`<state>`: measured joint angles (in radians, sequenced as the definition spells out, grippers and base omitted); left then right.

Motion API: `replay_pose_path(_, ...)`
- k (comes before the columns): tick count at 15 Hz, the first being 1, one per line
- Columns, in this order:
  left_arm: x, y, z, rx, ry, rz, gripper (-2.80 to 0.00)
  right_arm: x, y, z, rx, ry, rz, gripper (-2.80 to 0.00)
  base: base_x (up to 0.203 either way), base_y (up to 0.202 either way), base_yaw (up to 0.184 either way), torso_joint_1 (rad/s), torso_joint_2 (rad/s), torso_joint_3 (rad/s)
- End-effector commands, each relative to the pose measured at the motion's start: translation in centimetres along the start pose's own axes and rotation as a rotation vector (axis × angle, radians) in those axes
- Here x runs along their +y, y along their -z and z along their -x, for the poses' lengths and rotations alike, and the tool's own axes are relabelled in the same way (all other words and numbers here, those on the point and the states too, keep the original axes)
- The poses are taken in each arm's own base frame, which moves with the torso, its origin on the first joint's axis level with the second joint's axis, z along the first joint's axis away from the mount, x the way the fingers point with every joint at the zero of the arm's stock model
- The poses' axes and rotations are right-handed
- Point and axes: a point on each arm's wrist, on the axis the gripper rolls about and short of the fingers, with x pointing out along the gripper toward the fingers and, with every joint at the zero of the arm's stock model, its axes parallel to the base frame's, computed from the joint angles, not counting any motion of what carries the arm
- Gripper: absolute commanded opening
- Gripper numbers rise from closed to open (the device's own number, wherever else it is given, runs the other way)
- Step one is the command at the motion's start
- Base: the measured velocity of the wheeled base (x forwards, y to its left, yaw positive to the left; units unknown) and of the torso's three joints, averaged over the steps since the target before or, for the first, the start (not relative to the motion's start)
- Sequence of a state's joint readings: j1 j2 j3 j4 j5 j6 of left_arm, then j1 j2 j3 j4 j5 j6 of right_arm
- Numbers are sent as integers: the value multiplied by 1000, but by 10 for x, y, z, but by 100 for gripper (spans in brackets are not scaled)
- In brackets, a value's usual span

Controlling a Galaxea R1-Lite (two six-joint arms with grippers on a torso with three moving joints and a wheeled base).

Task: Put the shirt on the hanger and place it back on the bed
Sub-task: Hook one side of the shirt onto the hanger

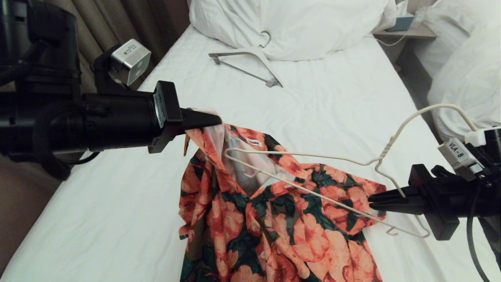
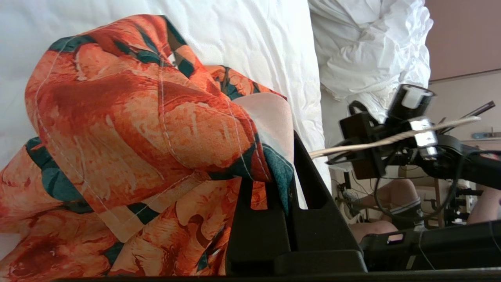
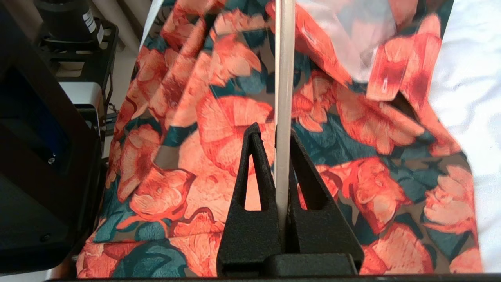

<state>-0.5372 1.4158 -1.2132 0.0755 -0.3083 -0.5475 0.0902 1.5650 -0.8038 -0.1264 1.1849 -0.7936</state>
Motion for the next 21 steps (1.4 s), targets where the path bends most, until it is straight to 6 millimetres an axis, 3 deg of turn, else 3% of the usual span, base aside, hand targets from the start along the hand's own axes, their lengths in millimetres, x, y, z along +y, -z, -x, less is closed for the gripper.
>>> replay_pose_path(1, -1, 1, 1, 4, 6, 1, -280, -4, 10, -5, 5, -19, -30, -280, 0, 0, 0, 0, 0, 0)
replay_pose_path(7, -19, 11, 1, 41, 63, -20, -280, -23, 6, -35, -14, -90, -15, -280, 0, 0, 0, 0, 0, 0)
replay_pose_path(13, -24, 22, 6, 60, 21, -26, -280, -29, 9, -34, -12, -80, -27, -280, 0, 0, 0, 0, 0, 0)
replay_pose_path(21, -57, 34, 7, 80, 67, -86, -280, -22, -6, -37, -32, -96, 4, -280, 0, 0, 0, 0, 0, 0)
